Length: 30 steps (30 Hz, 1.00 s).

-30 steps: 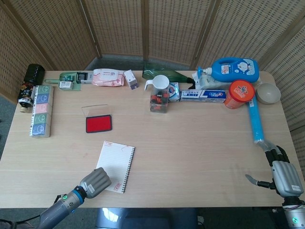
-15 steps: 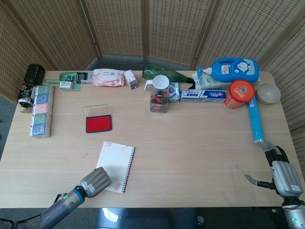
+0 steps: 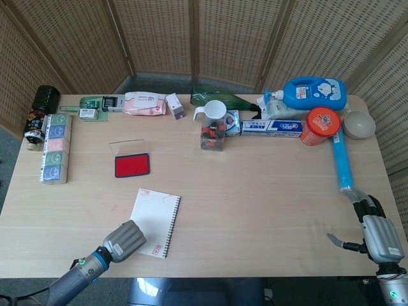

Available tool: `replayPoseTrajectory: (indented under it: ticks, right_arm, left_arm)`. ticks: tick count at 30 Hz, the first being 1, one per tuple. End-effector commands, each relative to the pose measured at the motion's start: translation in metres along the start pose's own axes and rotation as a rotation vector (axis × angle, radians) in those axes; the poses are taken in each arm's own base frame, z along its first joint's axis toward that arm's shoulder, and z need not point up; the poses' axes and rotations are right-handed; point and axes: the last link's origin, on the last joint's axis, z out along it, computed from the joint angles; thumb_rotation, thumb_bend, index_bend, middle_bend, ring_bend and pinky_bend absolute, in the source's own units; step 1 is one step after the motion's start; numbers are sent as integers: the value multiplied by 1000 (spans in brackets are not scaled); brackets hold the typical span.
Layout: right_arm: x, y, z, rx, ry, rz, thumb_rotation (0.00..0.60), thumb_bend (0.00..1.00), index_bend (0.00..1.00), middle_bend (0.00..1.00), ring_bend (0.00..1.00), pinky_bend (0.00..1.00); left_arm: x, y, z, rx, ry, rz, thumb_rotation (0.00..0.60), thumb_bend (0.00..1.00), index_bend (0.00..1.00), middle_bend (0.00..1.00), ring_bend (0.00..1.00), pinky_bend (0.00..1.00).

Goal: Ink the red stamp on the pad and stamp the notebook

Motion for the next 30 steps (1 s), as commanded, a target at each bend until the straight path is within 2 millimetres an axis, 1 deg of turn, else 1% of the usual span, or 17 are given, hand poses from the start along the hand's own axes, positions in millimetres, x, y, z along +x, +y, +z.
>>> replayPoseTrajectory:
  ticks: [1,7,10,13,15,18,19,22,24,27,29,30]
  right_arm:
    - [0,0,0,-1,-1,-1,434,0,0,0,0,0]
    - [-3,-1,1,0,-7,-6,436,0,0,0,0,0]
    - [-3,-1,1,-1,-9,-6,435,0,0,0,0,0]
    - [-3,-1,1,-2,-7,-5,435,0,0,0,0,0]
    - [-2,-1,1,0,-4,-2,434,0,0,0,0,0]
    - [-1,-1,0,0,-1,-1,435,0,0,0,0,0]
    - [-1,-1,0,1,0,1,434,0,0,0,0,0]
    - [-1,-2,0,2,-1,2,433,0,0,0,0,0]
    - [-1,-2,0,3,-2,1,435,0,0,0,0,0]
    - [-2,-3,0,5,-6,0,439,0,0,0,0,0]
    - [-3,-3,0,5,-7,0,439,0,0,0,0,0]
    - [-3,-4,0,6,-8,-1,433,0,0,0,0,0]
  left_arm:
    - [15,-13,-6,40,45,-18,600,360,704,1000,1000,1000]
    - [30,-31,-14,87,93,-31,600,360,704,1000,1000,1000]
    - [32,-37,-17,103,96,-28,600,359,704,1000,1000,1000]
    - [30,-46,-21,132,90,-5,600,359,704,1000,1000,1000]
    - [23,-60,-23,188,65,0,600,359,704,1000,1000,1000]
    - [16,-72,-25,235,45,2,600,360,704,1000,1000,1000]
    - [10,-80,-27,270,29,-1,600,360,704,1000,1000,1000]
    - [-4,-96,-32,334,-4,6,600,360,704,1000,1000,1000]
    - [-12,-103,-36,367,-25,11,600,359,704,1000,1000,1000]
    - [-30,-112,-41,421,-82,-2,600,350,704,1000,1000,1000]
    - [-37,-114,-42,434,-100,-10,600,345,704,1000,1000,1000]
    - [-44,-116,-42,443,-117,-21,600,344,704,1000,1000,1000]
